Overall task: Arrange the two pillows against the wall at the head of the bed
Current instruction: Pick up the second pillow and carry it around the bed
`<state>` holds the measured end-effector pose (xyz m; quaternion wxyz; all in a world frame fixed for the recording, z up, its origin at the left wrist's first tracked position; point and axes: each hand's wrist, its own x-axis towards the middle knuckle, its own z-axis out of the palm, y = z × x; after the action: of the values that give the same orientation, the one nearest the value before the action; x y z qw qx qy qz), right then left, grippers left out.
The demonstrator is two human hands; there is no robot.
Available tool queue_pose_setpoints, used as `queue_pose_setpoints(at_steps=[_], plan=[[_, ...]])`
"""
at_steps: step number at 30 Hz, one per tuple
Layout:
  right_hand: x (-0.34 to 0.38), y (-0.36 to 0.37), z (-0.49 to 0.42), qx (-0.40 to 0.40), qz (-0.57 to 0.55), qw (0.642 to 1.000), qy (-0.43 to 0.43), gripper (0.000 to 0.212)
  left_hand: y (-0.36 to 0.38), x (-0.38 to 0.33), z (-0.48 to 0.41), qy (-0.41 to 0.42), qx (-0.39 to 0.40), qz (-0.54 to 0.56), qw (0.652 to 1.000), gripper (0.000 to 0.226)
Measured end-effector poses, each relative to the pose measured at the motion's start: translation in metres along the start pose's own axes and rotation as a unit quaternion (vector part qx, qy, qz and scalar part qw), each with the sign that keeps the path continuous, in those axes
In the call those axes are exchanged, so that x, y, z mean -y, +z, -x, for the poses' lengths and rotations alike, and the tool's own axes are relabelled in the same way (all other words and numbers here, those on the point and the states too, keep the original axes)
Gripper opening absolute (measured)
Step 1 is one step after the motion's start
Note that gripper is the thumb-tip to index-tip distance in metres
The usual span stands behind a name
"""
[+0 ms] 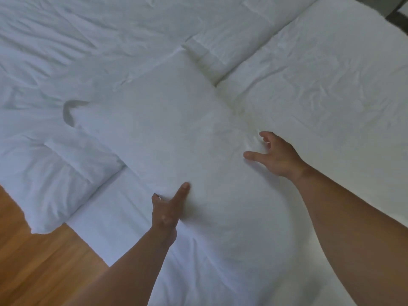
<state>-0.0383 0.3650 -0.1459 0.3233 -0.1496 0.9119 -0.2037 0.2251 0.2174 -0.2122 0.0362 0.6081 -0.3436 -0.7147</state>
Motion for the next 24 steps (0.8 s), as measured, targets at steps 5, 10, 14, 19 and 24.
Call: queue_pose_setpoints(at_steps=[5, 10, 14, 19, 24], plan=[[-0.007, 0.013, -0.059, 0.041, -0.007, 0.999, 0.000, 0.111, 0.009, 0.008, -0.031, 0.034, 0.004, 0.038, 0.999, 0.107], [-0.021, 0.021, -0.103, 0.068, -0.031, 0.997, 0.027, 0.123, 0.014, 0.021, -0.047, 0.063, -0.007, 0.043, 0.997, 0.111], [-0.026, 0.032, -0.104, 0.082, -0.082, 0.993, 0.025, 0.078, 0.013, 0.030, -0.054, 0.074, -0.018, 0.047, 0.996, 0.114], [-0.018, 0.039, -0.072, 0.076, -0.159, 0.984, 0.026, 0.074, 0.004, 0.023, -0.047, 0.059, 0.032, 0.055, 0.996, 0.105], [0.006, 0.025, -0.024, 0.038, -0.207, 0.977, 0.035, 0.046, -0.010, -0.005, -0.021, 0.049, 0.072, 0.045, 0.995, 0.082]])
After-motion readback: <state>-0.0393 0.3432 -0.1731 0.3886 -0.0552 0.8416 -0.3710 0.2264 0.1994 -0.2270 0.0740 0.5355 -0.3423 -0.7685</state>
